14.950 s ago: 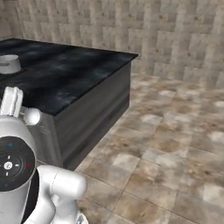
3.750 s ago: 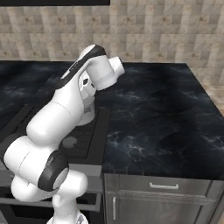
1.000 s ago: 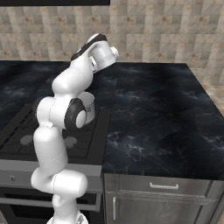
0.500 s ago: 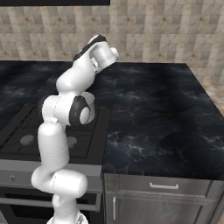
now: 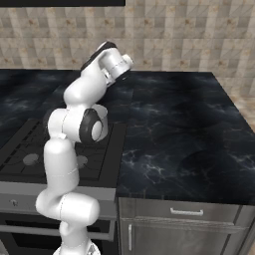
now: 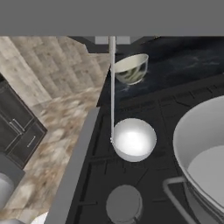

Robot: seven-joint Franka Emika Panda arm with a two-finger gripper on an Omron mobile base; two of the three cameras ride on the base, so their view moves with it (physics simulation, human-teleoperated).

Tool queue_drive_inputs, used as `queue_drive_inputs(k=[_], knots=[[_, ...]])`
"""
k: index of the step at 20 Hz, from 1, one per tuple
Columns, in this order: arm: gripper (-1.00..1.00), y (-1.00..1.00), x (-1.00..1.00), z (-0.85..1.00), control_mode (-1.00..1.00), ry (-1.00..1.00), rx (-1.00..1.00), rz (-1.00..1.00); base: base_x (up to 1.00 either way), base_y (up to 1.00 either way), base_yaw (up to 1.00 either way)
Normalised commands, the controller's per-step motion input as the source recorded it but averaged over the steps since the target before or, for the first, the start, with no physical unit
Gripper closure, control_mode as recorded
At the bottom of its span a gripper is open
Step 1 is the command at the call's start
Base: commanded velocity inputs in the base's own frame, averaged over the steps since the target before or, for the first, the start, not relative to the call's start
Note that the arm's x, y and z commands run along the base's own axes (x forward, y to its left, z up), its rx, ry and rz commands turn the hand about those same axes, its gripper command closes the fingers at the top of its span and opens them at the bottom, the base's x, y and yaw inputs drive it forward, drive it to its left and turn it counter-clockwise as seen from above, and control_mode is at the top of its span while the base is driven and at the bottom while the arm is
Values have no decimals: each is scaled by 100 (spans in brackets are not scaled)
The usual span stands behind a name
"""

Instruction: Open the cabinet and move the ladle to the pot. Then close the cabinet.

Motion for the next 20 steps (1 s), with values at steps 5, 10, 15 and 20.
queue_drive_inputs(k=[5, 10, 15, 20], knots=[[100, 20, 25, -8, -100, -8, -11, 0, 0, 0, 0], [100, 23, 21, -28, -100, -1, -10, 0, 0, 0, 0], [100, 11, 22, -15, -100, -1, -7, 0, 0, 0, 0], [100, 2, 23, -2, -100, -9, -7, 0, 0, 0, 0]])
